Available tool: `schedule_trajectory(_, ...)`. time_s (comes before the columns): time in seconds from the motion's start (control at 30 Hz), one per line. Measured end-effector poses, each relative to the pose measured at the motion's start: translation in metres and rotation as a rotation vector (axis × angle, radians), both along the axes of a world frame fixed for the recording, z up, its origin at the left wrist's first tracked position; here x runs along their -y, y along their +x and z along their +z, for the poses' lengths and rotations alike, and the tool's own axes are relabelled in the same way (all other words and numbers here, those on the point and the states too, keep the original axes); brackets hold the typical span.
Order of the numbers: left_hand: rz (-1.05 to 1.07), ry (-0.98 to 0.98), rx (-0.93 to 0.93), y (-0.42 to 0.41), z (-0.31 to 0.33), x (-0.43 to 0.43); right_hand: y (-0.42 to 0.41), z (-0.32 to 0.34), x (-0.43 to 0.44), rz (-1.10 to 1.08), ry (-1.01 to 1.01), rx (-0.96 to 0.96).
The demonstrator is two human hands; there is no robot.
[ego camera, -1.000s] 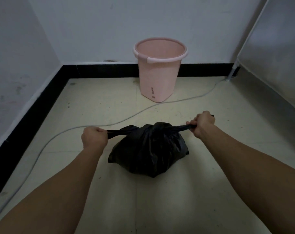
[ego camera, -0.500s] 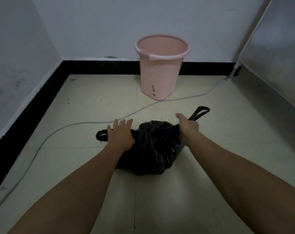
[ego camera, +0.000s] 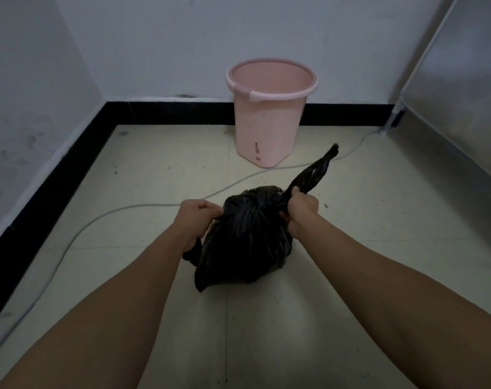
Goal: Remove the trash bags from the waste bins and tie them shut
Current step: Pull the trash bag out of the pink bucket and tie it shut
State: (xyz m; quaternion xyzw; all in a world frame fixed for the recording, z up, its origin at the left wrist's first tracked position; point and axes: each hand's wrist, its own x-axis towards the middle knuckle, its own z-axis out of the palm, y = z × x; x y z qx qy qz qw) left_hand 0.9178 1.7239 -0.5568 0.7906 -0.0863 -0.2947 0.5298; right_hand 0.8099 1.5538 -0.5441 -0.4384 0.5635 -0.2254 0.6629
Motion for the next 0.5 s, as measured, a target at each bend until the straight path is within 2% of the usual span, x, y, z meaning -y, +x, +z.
schedule_trajectory(0.1, 0.010, 0.042, 0.022, -0.001, -0.006, -0.005, -0.007, -0.003, 0.006, -0.035, -0.012, -0.058)
schedule_trajectory(0.17, -0.020, 0.056, 0.030, -0.003, -0.007, -0.005, -0.010, -0.004, 0.008, -0.017, -0.123, -0.085)
schedule_trajectory(0.27, -0.084, 0.065, 0.013, -0.002, -0.003, 0.001, -0.004, 0.012, 0.006, 0.066, -0.286, 0.066)
schedule_trajectory(0.37, -0.077, 0.036, -0.013, -0.002, 0.006, 0.010, 0.008, 0.032, 0.001, 0.229, -0.329, 0.219)
schedule_trajectory(0.43, -0.045, -0.027, -0.051, -0.002, 0.013, 0.016, 0.013, 0.034, -0.002, 0.406, -0.415, 0.165)
schedule_trajectory(0.5, -0.037, -0.092, -0.089, -0.001, 0.024, 0.019, 0.015, 0.021, 0.002, 0.642, -0.646, -0.065)
